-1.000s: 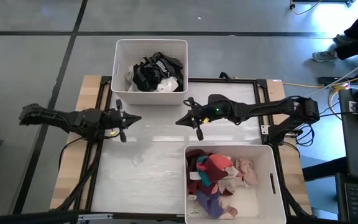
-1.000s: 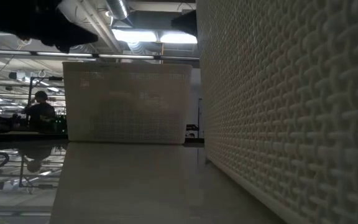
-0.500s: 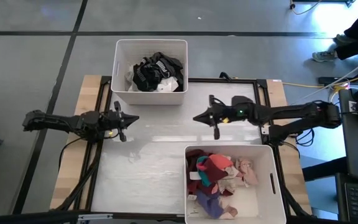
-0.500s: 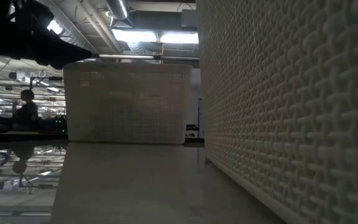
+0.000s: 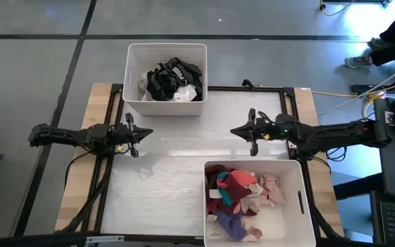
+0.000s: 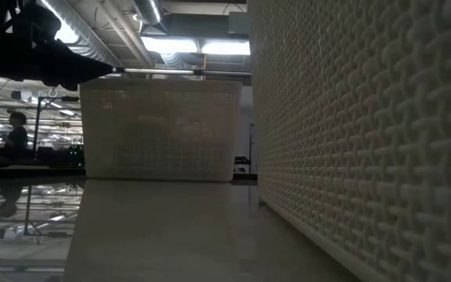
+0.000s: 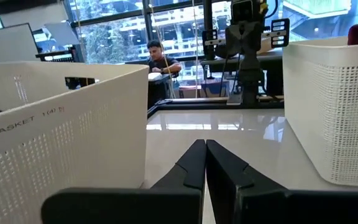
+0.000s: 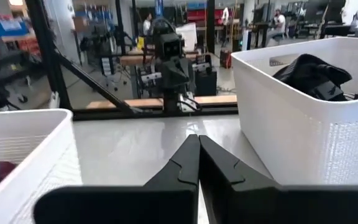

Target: Sort clothes

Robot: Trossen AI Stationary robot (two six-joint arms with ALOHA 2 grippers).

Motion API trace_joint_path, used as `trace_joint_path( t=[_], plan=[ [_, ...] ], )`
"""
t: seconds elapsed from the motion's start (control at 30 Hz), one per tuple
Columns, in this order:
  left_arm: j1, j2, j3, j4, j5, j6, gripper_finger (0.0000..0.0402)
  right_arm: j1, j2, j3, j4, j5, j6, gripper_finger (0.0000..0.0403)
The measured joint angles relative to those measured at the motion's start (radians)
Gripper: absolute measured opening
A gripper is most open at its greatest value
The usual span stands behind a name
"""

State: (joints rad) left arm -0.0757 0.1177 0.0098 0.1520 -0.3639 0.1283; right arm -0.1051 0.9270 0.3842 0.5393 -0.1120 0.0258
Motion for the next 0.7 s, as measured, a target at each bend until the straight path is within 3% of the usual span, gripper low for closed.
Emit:
trace_joint_path(
  t=[0.33,0.7],
  plan=[
    [0.000,-0.033,0.000,-0.016,-0.001,-0.015,0.0004,0.000,-0.206,-0.183,0.045,0.076,0.057,0.0010],
    [0.000,-0.033,0.000,-0.017,-0.001,-0.031,0.0004,0.000,-0.432,-0.347,0.043,0.076,0.083,0.0010]
  ],
)
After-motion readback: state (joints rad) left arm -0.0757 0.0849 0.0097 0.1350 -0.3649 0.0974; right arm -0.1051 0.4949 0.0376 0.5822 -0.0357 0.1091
